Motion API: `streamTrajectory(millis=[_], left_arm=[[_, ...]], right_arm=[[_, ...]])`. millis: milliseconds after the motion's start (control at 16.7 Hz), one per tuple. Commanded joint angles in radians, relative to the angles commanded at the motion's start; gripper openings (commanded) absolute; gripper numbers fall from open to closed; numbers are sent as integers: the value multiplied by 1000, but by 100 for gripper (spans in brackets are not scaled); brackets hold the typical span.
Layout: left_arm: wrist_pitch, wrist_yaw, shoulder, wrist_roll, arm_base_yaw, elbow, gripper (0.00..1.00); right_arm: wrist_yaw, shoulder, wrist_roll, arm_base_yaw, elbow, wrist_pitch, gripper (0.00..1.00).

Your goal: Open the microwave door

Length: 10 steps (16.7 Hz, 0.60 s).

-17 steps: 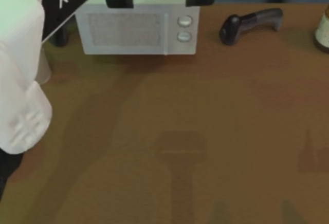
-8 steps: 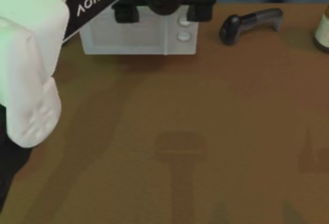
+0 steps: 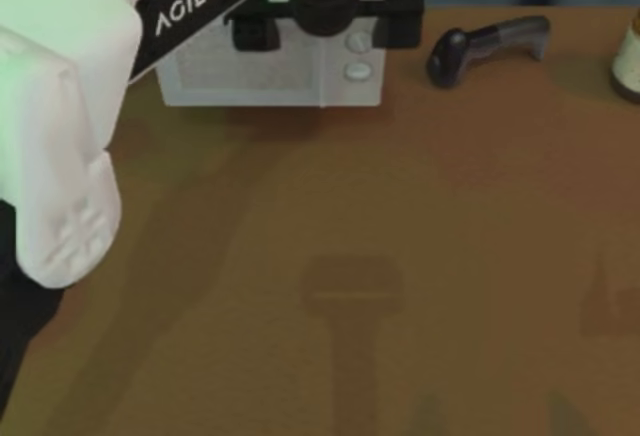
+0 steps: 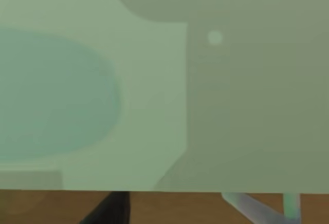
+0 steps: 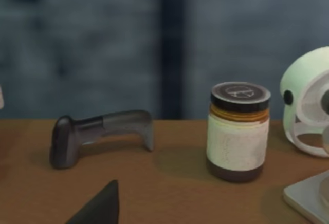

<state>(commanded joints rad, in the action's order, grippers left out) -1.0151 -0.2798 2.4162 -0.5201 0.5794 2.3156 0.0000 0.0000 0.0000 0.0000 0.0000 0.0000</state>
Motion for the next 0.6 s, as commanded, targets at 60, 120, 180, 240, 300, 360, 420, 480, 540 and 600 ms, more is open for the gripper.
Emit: streamTrajectory(millis=[60,120,180,240,300,360,420,480,540,600], left_arm=[[0,0,0,0,0,0,70],[0,0,0,0,0,0,62],[0,0,0,0,0,0,55],[0,0,0,0,0,0,47],[0,0,0,0,0,0,40],[0,0,0,0,0,0,32],[0,0,0,0,0,0,25],[0,0,0,0,0,0,17],[0,0,0,0,0,0,10],[0,0,0,0,0,0,2]], right_arm=[[0,0,0,0,0,0,100],[0,0,0,0,0,0,100],[0,0,0,0,0,0,100],[0,0,0,0,0,0,100],[0,0,0,0,0,0,100],[0,0,0,0,0,0,100],[0,0,0,0,0,0,100],[0,0,0,0,0,0,100],[0,0,0,0,0,0,100],[0,0,0,0,0,0,100]])
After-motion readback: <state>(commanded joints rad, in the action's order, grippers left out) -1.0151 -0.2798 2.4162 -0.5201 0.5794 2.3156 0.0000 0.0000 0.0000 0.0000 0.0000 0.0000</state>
